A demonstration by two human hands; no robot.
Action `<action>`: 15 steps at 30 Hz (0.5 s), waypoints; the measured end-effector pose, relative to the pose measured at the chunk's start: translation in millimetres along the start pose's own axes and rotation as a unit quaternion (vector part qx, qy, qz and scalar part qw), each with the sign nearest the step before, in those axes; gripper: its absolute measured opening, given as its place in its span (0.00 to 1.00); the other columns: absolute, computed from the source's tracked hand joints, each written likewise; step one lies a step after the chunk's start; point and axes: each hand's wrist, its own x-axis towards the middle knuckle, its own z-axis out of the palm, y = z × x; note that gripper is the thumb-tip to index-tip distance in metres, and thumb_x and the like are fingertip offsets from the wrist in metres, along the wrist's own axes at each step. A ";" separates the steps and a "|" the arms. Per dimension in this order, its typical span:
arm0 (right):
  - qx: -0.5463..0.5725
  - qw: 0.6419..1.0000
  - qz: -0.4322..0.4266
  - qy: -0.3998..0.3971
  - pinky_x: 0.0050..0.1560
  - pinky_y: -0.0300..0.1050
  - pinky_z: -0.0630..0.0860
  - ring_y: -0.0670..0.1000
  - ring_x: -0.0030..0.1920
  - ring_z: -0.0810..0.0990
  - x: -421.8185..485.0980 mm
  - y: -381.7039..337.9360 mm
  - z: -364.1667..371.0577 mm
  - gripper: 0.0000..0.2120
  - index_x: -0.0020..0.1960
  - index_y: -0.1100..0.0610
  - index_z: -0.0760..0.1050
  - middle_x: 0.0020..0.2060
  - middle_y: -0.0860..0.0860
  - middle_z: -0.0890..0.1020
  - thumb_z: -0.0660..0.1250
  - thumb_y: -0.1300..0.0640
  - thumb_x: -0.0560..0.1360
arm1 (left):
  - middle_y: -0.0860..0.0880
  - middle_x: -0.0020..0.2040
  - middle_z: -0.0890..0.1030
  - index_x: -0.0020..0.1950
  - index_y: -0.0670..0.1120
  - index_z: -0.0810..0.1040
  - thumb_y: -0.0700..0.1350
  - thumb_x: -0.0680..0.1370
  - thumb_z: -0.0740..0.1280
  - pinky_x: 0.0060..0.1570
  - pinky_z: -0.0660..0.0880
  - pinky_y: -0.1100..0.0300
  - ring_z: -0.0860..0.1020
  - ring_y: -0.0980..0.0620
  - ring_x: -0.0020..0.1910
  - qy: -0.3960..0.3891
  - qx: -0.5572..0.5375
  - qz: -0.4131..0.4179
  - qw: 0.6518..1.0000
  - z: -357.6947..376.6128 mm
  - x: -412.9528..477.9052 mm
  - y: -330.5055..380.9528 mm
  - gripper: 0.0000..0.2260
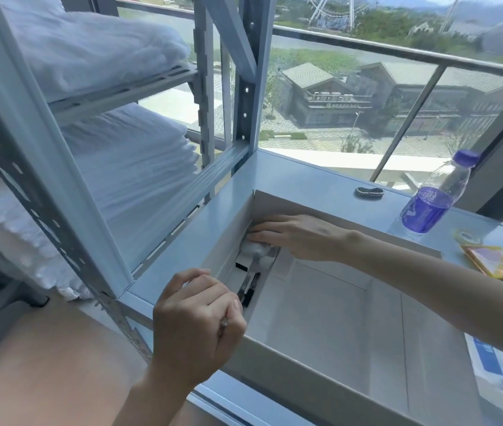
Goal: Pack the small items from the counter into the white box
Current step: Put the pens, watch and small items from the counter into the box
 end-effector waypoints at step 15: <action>-0.059 0.989 0.074 0.116 0.30 0.48 0.77 0.55 0.46 0.76 7.6 -7.4 7.3 0.04 0.48 0.58 0.75 0.48 0.55 0.77 0.66 0.62 0.74 | 0.53 0.27 0.76 0.27 0.46 0.75 0.43 0.75 0.53 0.52 0.71 0.58 0.75 0.51 0.29 0.002 0.008 -0.003 1.000 -0.5 0.0 1.1 0.19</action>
